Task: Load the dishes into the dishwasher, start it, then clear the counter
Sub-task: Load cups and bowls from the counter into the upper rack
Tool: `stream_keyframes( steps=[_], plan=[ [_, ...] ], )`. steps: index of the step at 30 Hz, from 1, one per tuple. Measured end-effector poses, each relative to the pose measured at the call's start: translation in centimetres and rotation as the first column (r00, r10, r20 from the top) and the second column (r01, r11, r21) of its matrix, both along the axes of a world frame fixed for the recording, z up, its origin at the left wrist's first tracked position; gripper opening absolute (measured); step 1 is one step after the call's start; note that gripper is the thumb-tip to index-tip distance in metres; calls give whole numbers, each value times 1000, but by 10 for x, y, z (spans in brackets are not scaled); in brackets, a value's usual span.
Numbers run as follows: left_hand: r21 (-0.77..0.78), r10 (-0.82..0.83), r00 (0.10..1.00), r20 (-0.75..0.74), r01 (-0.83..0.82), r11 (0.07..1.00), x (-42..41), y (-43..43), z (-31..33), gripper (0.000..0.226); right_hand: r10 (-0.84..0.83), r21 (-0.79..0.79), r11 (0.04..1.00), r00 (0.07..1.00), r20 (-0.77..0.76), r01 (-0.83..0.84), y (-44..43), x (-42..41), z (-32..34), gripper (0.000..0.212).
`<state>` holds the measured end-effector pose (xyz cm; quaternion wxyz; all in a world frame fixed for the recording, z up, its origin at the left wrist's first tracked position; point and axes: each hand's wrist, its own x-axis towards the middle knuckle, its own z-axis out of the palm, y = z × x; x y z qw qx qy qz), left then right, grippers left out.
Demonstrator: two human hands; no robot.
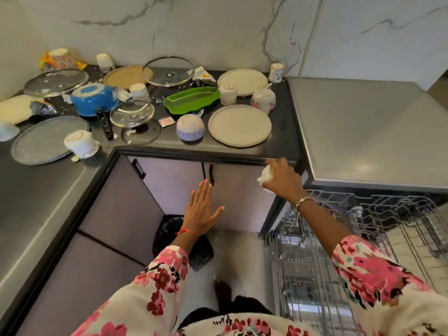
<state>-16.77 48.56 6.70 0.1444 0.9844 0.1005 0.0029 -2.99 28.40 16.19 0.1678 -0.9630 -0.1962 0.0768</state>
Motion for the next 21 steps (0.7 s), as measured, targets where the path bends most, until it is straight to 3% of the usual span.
stream_keyframes(
  steps=[6, 14, 21],
  plan=[
    [-12, -22, 997, -71, 21, 1000, -102, -80, -32, 97, 23, 0, 1000, 995, -101, -23, -63, -114, -48, 56],
    [-105, -116, 982, -147, 101, 989, -240, -211, -53, 92, -55, 35, 997, 964, -260, 67, -191, -271, -87, 50],
    [-118, -248, 955, -164, 231, 966, -269, -304, -57, 91, -196, -88, 980, 920, -340, 177, -303, -331, -107, 55]
  ],
)
